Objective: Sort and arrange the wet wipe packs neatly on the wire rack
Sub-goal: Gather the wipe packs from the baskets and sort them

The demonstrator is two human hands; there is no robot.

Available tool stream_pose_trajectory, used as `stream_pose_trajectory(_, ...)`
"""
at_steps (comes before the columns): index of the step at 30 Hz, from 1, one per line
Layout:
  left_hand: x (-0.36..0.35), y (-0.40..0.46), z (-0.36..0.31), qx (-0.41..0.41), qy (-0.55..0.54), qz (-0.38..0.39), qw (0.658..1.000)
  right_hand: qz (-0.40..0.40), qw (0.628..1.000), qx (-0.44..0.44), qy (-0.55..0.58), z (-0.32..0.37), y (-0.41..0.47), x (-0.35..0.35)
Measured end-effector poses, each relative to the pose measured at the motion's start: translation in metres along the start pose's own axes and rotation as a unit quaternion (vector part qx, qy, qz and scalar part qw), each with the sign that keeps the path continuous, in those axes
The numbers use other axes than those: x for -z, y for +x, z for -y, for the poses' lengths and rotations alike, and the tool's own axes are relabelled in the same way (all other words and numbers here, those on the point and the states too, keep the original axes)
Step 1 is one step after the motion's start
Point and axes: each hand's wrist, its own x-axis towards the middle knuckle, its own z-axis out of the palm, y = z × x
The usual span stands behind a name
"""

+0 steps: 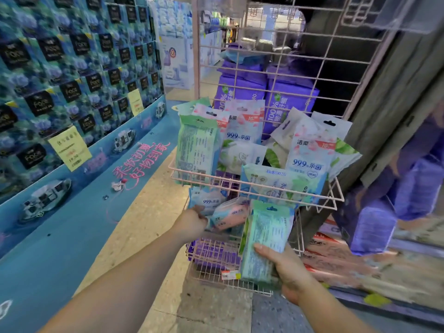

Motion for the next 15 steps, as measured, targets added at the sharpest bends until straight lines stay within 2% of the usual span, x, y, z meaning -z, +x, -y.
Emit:
stream_pose_trajectory(2, -0.012, 0.013, -0.006, -0.006, 0.071, 0.058, 0.996, -0.016, 1.0, -0.001, 0.009, -0.002, 0.001, 0.004)
stream_pose_trajectory(6, -0.036, 0.027, -0.026, -0.02, 0.088, 0.022, 0.996, -0.05, 0.998, 0.004, 0.025, -0.007, 0.0, 0.018)
stream_pose_trajectory(9, -0.045, 0.027, -0.044, -0.008, 0.117, 0.024, 0.993, -0.072, 0.997, 0.01, 0.029, -0.009, -0.002, 0.027)
stream_pose_trajectory(12, -0.044, 0.024, -0.045, -0.072, 0.127, 0.111, 0.983, -0.077, 0.997, 0.006, 0.026, -0.011, -0.002, 0.029)
stream_pose_trajectory(13, -0.041, 0.022, -0.043, -0.092, 0.159, 0.139, 0.973, -0.075, 0.997, 0.003, 0.025, -0.012, -0.002, 0.028)
stream_pose_trajectory(15, -0.034, 0.023, -0.04, -0.079, 0.24, 0.156, 0.955, -0.063, 0.998, -0.001, 0.023, -0.011, -0.001, 0.02)
